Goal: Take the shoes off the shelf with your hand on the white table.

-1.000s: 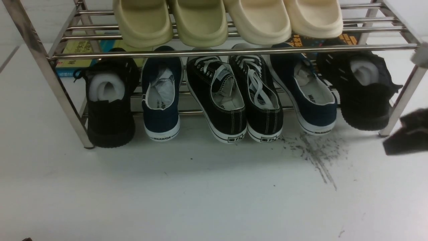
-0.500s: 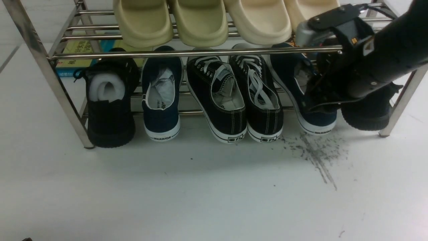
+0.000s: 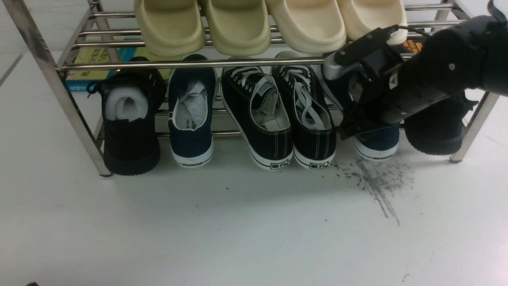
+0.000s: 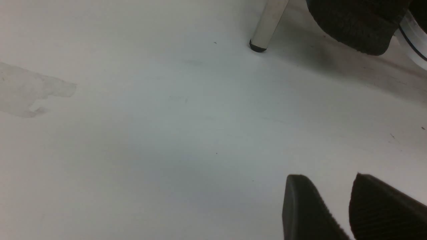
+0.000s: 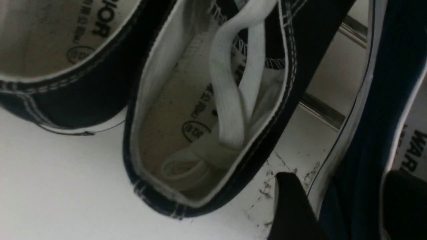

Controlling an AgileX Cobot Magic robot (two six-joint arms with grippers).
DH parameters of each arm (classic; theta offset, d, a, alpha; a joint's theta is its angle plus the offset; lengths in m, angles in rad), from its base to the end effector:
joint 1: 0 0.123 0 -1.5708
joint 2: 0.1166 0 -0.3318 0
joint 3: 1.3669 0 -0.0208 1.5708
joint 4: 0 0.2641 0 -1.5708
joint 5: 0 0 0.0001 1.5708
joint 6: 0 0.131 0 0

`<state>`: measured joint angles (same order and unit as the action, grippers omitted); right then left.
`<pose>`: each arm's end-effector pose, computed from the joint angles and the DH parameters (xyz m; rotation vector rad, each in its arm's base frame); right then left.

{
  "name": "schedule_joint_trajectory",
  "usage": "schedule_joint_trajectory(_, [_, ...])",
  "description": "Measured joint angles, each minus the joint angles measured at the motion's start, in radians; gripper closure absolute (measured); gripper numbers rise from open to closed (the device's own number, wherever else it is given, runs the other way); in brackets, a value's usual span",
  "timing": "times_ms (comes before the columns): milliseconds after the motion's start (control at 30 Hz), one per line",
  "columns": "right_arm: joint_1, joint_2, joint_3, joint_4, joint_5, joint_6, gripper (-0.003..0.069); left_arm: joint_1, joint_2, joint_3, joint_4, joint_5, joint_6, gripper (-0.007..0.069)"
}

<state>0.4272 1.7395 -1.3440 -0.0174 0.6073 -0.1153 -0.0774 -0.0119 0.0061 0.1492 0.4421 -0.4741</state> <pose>0.3929 0.1774 0.2772 -0.6802 2.3950 0.1132 0.0545 0.0041 0.1587 -0.2932 1.8984 -0.2195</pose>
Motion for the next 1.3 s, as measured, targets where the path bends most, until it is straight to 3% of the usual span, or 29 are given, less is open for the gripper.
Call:
schedule_joint_trajectory(367, [0.0, 0.02, -0.001, -0.197, -0.023, 0.176, 0.031, 0.0, 0.0, 0.0, 0.0, 0.0, 0.0, 0.0383])
schedule_joint_trajectory(567, [0.002, 0.067, -0.009, -0.222, -0.04, 0.205, 0.033, 0.0, 0.0, 0.0, 0.0, 0.0, 0.0, 0.0383])
schedule_joint_trajectory(667, [0.003, 0.073, -0.01, -0.222, -0.046, 0.207, 0.0379, 0.0, 0.0, 0.0, 0.0, 0.0, 0.0, 0.0383])
schedule_joint_trajectory(700, [0.003, 0.073, -0.014, -0.218, -0.04, 0.211, 0.0458, 0.0, 0.0, 0.0, 0.001, 0.0, 0.0, 0.0383])
schedule_joint_trajectory(767, [0.004, 0.069, -0.02, -0.212, -0.021, 0.212, 0.0547, 0.0, 0.0, 0.0, 0.001, 0.0, 0.0, 0.0383])
schedule_joint_trajectory(800, [0.004, 0.068, -0.019, -0.212, -0.021, 0.212, 0.0559, 0.0, 0.0, 0.0, 0.001, 0.0, 0.0, 0.0383])
schedule_joint_trajectory(833, [0.004, 0.059, -0.019, -0.211, -0.005, 0.215, 0.0621, 0.0, 0.0, 0.0, 0.001, 0.0, 0.0, 0.0383])
schedule_joint_trajectory(867, [0.004, 0.045, -0.019, -0.211, 0.025, 0.215, 0.0634, 0.0, 0.0, 0.0, 0.001, 0.0, 0.0, 0.0383])
schedule_joint_trajectory(1300, [0.004, -0.255, -0.017, -0.073, 0.425, 0.183, 0.0632, 0.0, 0.0, 0.0, 0.001, 0.0, 0.0, 0.0383])
